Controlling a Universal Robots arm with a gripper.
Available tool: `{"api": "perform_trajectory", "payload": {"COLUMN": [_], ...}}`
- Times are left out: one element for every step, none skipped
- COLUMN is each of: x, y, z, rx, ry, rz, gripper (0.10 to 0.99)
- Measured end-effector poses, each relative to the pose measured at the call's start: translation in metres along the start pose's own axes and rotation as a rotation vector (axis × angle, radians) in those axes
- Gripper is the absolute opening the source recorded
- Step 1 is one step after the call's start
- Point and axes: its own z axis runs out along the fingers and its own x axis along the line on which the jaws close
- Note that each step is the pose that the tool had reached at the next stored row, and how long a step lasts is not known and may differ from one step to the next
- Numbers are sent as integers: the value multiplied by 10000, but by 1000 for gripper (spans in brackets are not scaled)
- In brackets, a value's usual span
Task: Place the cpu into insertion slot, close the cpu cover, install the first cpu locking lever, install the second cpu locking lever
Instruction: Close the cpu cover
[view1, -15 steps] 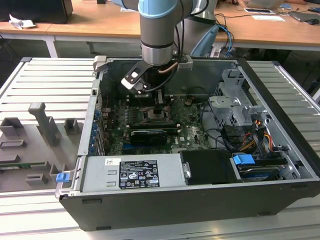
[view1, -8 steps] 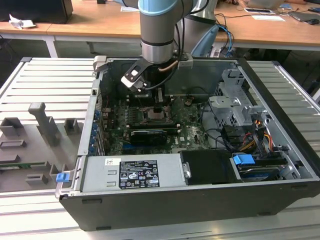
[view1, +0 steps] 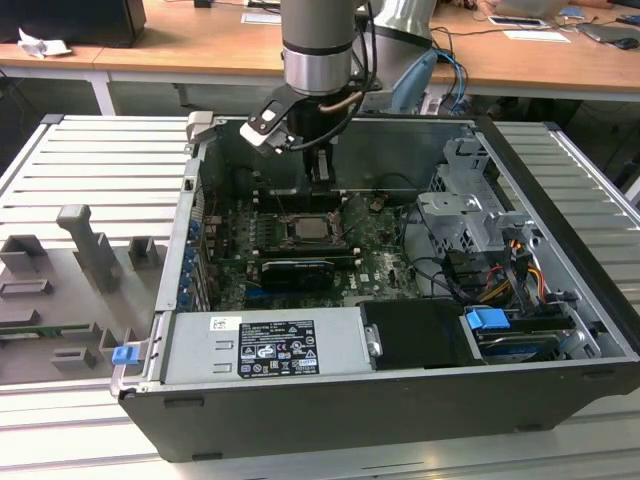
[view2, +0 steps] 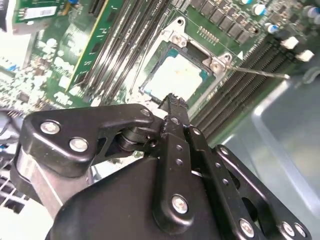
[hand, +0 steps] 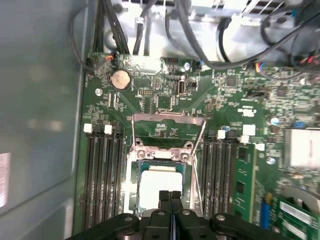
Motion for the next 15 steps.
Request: {"api": "perform_trajectory", "payload": {"x": [-1,-2,-3,-6,-9,-11,-13,-15,-15,-15,-17,-18,-19,-19,-20], "y": [2,5,26,75,118,166,203,236,254,271,304,323,348,360,375], "z": [-29,-58,-85,-83,-81,-74,-66,-60,-57,-55,-51,-47,-43,-41,-37], "rx": [0,0,8,30,45,59,62,64,65,65,66,76,88,94,106], "ry": [0,0,3,15,38,49,49,48,48,47,60,68,68,70,71], "rz": [0,-2,1,3,1,3,1,2,3,3,2,5,7,7,7], "gripper": [106,106,106,106,106,106,106,106,106,106,106,106,106,106,106]}}
